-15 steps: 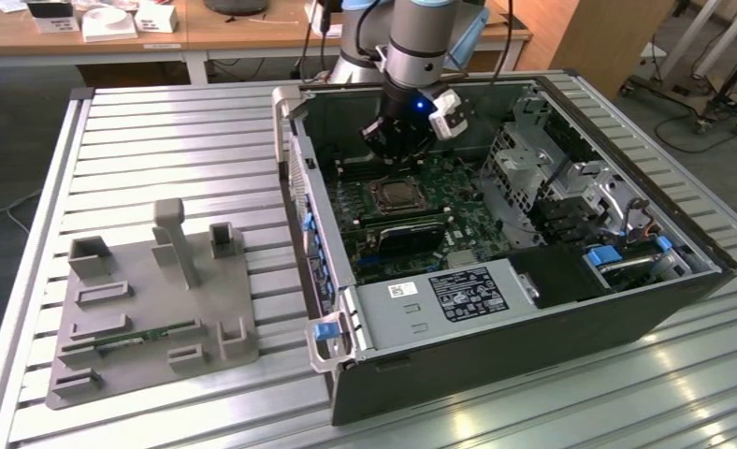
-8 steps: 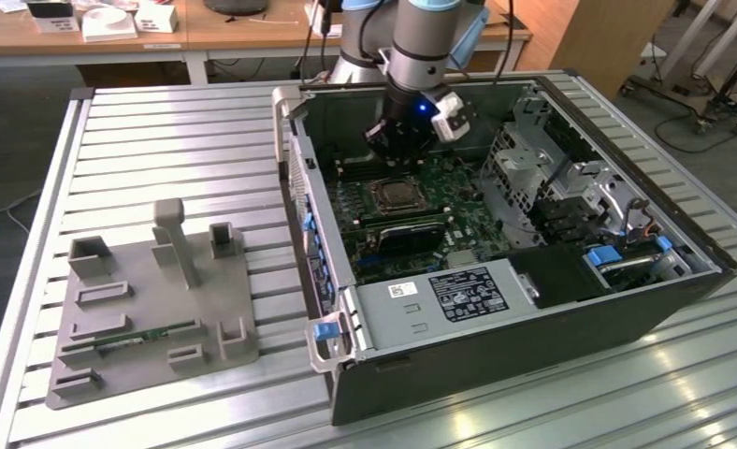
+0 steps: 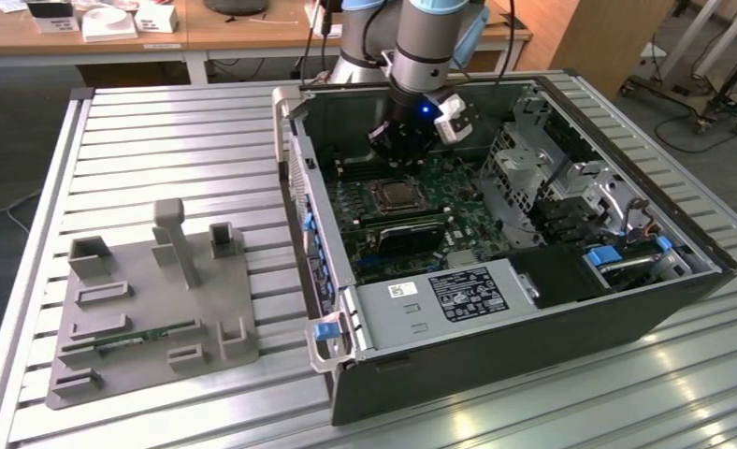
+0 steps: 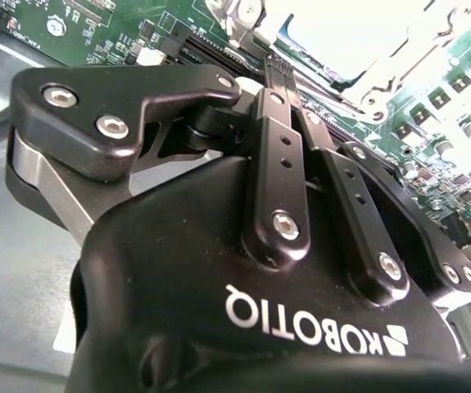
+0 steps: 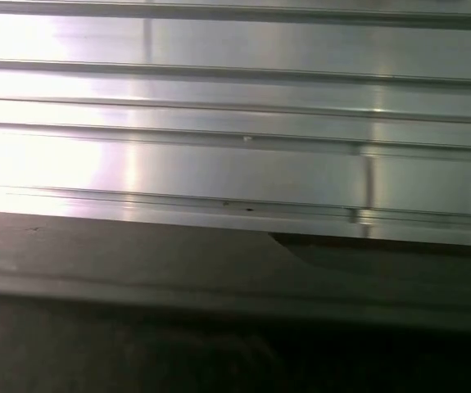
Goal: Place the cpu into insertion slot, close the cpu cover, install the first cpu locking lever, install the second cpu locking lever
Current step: 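Install the first cpu locking lever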
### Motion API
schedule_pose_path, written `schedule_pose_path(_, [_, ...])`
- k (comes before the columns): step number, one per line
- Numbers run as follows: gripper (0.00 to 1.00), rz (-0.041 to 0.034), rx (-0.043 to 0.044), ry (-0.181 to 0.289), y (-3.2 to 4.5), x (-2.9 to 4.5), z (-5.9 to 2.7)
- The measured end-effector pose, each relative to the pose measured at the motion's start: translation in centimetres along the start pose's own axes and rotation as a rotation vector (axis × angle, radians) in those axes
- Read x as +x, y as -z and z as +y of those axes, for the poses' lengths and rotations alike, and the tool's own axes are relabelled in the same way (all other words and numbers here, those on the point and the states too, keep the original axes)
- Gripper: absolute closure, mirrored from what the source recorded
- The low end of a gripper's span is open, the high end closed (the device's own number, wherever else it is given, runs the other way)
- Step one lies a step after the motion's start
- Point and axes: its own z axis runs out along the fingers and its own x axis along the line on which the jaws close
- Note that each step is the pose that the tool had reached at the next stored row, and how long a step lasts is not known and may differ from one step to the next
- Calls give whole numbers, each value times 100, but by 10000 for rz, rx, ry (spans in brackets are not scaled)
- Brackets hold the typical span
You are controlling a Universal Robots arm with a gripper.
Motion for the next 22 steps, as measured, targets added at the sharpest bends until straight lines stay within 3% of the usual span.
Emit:
schedule_pose_path(9, [89,-2,-3,0,1,-2,1])
schedule_pose_path(22, [89,-2,-3,0,79,-4,5])
